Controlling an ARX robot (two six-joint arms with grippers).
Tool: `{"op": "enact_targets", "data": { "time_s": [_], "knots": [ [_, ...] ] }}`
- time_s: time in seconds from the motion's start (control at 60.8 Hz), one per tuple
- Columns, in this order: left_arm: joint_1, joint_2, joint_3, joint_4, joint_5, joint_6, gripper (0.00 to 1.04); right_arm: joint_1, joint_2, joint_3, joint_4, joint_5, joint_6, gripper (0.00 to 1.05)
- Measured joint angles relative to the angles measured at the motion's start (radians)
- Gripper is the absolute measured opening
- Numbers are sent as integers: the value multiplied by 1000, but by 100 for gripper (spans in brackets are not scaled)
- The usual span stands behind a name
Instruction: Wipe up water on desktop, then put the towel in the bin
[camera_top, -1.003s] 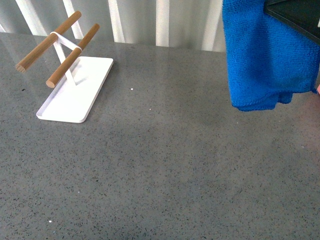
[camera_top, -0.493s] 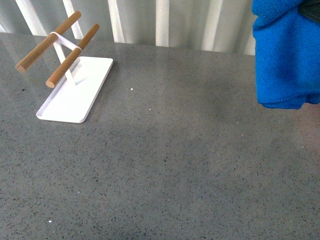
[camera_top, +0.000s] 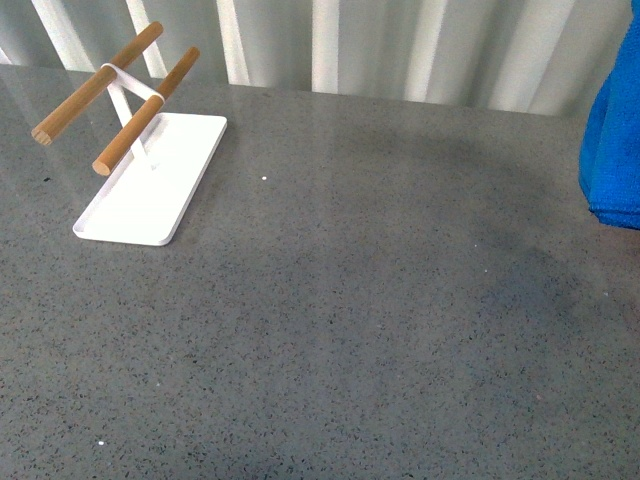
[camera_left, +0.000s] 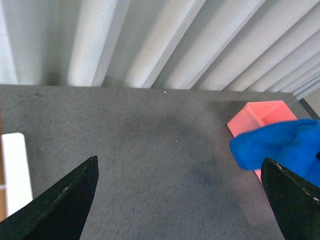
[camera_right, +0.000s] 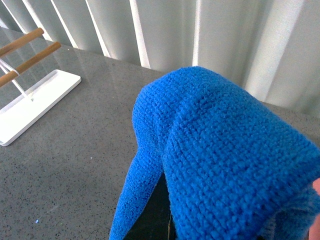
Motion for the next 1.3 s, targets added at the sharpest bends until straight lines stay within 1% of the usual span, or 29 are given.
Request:
{"op": "enact_targets", "data": {
  "time_s": [0.148, 0.23, 0.362, 0.378, 0.411, 0.444, 0.46, 0.477, 0.493, 0.526, 0.559, 0.576, 0.608, 0.625, 0.707, 0.724, 0.789, 0.839, 0.855, 1.233, 1.266, 1.299],
  "knots": [
    [128, -181, -181, -65, 103, 102, 98, -10, 15, 0, 0, 3, 1, 4],
    [217, -286, -280, -105, 167, 160, 98, -10, 20, 0, 1, 6, 2, 4],
    [344, -375, -382, -144, 249, 225, 98, -9, 29, 0, 6, 10, 2, 4],
    [351, -378, -391, -137, 237, 225, 98, -8, 30, 0, 6, 10, 2, 4],
    [353, -392, -438, -37, 141, 215, 93, -6, 31, 0, 7, 10, 2, 4],
    [360, -410, -525, 152, -22, 203, 86, -5, 31, 0, 7, 10, 2, 4],
    [363, -413, -546, 197, -55, 198, 84, -4, 31, 0, 7, 10, 2, 4],
    [368, -419, -588, 282, -117, 196, 80, -3, 31, 0, 7, 11, 2, 4],
    [370, -422, -606, 319, -142, 196, 79, -3, 31, 0, 7, 11, 2, 4],
    [375, -434, -675, 454, -218, 190, 72, -2, 31, 0, 7, 11, 2, 4],
    [373, -450, -716, 528, -261, 185, 66, -1, 31, 0, 7, 11, 1, 4],
    [372, -456, -721, 536, -266, 185, 64, -1, 31, 0, 7, 11, 1, 4],
    [360, -488, -760, 589, -300, 180, 57, -1, 31, 0, 7, 11, 1, 4],
    [345, -515, -779, 597, -315, 178, 52, 0, 30, 0, 7, 11, 1, 4],
    [290, -597, -840, 590, -360, 174, 32, 1, 30, 0, 4, 10, 0, 4],
    [275, -615, -856, 583, -370, 174, 26, 1, 30, 0, 1, 10, -1, 4],
    [243, -666, -893, 561, -402, 174, 12, 1, 31, -1, -5, 14, -3, 4],
    [228, -694, -908, 549, -418, 172, 5, 1, 30, -1, -7, 14, -3, 4],
    [221, -708, -914, 542, -426, 168, 3, 1, 30, -1, -8, 13, -4, 4],
    [121, -943, -998, 395, -523, 170, 3, 10, 30, -1, -18, 18, -10, 4],
    [84, -959, -1009, 386, -576, 170, 3, 14, 30, -1, -21, 20, -11, 4],
    [59, -965, -1025, 408, -603, 169, 3, 16, 30, -1, -24, 22, -12, 4]
  ]
}}
